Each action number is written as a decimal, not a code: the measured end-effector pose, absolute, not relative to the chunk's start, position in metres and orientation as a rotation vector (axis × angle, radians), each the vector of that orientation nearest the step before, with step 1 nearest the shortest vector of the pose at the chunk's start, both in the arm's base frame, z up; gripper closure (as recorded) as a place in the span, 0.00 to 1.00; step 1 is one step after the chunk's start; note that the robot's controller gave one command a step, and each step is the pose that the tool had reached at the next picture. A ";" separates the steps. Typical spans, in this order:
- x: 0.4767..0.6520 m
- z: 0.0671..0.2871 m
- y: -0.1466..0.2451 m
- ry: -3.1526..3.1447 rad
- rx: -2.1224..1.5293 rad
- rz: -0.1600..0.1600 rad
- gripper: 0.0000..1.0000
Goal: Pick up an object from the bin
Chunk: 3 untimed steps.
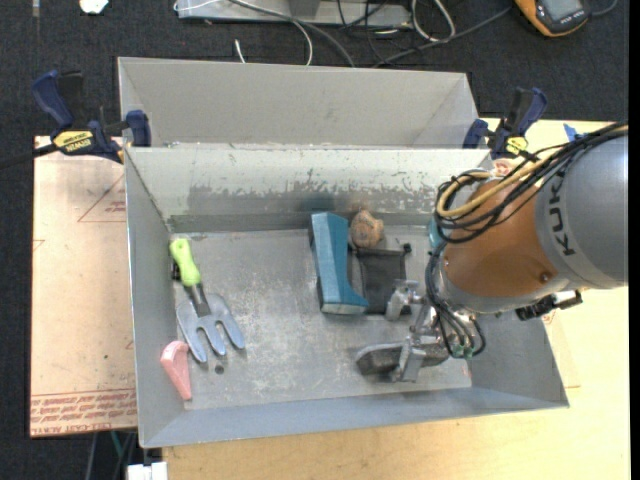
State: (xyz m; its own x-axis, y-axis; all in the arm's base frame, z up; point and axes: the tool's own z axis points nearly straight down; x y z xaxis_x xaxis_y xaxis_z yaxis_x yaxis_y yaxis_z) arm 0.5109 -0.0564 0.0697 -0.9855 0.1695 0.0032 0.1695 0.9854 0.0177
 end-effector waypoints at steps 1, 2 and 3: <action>0.499 0.124 -0.038 -3.128 0.040 -0.033 0.00; 0.505 0.114 -0.050 -3.135 0.148 -0.032 0.00; 0.495 0.077 -0.043 -3.123 0.354 -0.037 0.00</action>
Offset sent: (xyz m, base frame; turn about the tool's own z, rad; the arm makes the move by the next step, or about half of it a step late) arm -0.0059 -0.0078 0.0003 -0.2336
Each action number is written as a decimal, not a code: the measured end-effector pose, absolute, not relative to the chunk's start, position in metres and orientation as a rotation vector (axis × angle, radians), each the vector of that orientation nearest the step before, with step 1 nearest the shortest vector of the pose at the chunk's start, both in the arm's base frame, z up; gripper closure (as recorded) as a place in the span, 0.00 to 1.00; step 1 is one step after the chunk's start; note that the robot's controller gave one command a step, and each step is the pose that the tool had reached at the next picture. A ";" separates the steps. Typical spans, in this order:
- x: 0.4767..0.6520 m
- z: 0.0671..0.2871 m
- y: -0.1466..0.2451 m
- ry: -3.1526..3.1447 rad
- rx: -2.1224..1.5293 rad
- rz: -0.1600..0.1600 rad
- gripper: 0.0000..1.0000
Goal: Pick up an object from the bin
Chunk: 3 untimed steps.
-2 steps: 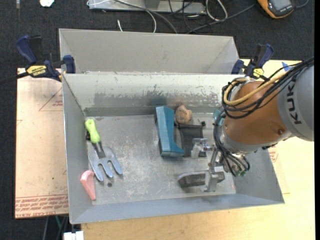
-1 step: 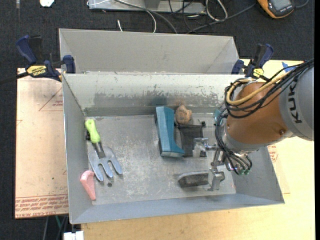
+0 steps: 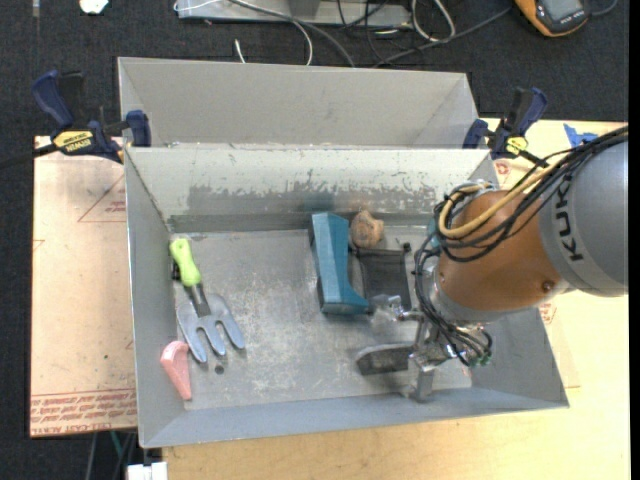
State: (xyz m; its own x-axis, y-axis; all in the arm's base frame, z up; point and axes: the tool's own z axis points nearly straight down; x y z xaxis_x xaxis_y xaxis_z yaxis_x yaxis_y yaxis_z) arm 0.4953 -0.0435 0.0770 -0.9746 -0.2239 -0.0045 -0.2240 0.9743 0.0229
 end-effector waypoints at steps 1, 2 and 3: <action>0.479 0.071 -0.037 3.131 -0.281 0.036 1.00; 0.479 0.071 -0.037 3.131 -0.280 0.036 1.00; 0.479 0.141 -0.034 3.141 -0.262 0.039 1.00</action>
Offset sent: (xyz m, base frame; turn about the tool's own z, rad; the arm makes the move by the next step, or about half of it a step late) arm 0.0000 0.0000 0.0000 0.0000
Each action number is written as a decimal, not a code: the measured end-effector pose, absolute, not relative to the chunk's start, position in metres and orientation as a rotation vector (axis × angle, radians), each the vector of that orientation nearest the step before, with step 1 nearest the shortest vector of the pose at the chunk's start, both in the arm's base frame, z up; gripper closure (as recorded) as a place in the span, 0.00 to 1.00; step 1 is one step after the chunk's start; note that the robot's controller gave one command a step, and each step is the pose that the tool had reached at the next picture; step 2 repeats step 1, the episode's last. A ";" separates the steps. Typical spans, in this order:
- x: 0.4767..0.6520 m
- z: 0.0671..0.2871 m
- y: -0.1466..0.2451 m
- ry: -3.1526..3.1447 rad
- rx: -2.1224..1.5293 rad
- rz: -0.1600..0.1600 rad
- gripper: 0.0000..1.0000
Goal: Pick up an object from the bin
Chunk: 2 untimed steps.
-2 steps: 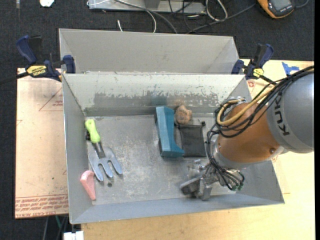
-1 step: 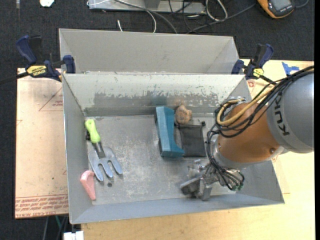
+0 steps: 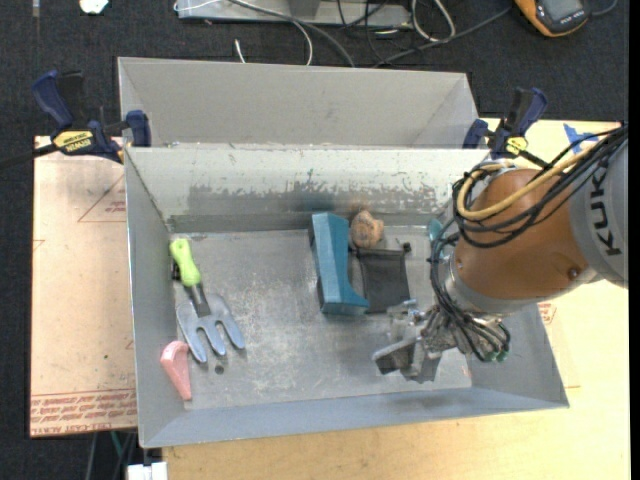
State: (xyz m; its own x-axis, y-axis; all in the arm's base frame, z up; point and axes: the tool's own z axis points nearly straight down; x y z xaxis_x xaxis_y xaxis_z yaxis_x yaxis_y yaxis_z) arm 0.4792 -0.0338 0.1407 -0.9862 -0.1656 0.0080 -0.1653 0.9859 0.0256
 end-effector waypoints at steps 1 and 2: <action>0.502 0.221 -0.035 -3.126 0.287 -0.037 1.00; 0.502 0.221 -0.035 -3.126 0.287 -0.037 1.00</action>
Offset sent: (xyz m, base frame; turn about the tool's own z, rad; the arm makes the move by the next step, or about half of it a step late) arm 0.0145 -0.0066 0.2092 -0.0268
